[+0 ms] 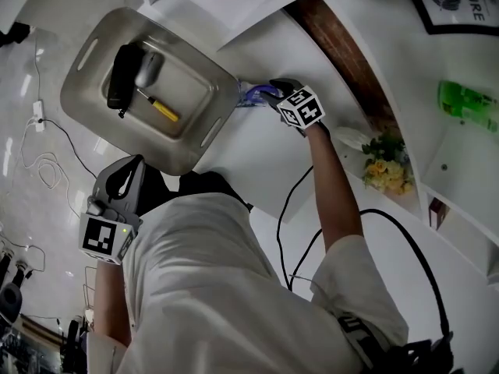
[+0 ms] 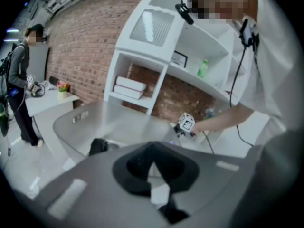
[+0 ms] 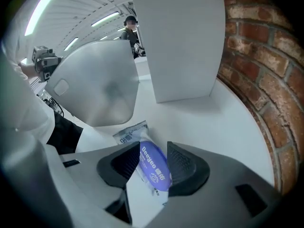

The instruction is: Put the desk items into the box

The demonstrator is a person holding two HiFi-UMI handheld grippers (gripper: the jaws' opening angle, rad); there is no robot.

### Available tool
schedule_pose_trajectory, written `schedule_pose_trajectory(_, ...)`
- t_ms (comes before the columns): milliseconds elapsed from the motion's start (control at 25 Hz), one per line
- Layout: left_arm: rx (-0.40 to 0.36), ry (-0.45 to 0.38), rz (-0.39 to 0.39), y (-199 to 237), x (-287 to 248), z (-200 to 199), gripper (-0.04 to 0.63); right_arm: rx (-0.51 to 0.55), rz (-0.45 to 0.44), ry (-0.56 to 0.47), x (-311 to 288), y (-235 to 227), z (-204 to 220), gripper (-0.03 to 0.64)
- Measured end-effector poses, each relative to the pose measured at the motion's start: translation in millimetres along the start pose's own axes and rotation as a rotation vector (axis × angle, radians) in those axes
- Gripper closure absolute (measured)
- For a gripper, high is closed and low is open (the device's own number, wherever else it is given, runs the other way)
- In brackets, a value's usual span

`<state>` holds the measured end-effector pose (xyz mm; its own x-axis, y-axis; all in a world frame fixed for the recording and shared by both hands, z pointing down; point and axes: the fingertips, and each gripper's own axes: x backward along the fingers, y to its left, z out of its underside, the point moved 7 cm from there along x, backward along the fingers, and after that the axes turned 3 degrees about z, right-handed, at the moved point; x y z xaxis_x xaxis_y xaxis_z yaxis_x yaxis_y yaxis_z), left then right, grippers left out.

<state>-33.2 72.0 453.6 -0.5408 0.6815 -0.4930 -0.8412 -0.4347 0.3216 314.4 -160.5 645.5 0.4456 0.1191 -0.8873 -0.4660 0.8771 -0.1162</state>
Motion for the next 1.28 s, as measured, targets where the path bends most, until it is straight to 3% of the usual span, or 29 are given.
schedule_pose_trajectory(320,0.02,0.023,-0.033,0,7,9,0.592,0.056,-0.114,0.125,-26,-7,11,0.408)
schedule_pose_trajectory(520,0.028,0.029,-0.046,5,9,11,0.592,0.116,-0.126,0.191,-37,-9,12,0.403)
schedule_pose_trajectory(720,0.025,0.037,-0.031,3,10,13,0.592,0.18,-0.141,0.245,-37,1,12,0.488)
schedule_pose_trajectory(920,0.019,0.026,-0.009,7,13,14,0.592,0.115,-0.156,0.212,-21,17,16,0.586)
schedule_pose_trajectory(1280,-0.013,-0.006,0.042,15,21,5,0.592,-0.012,-0.084,0.133,12,44,28,0.589)
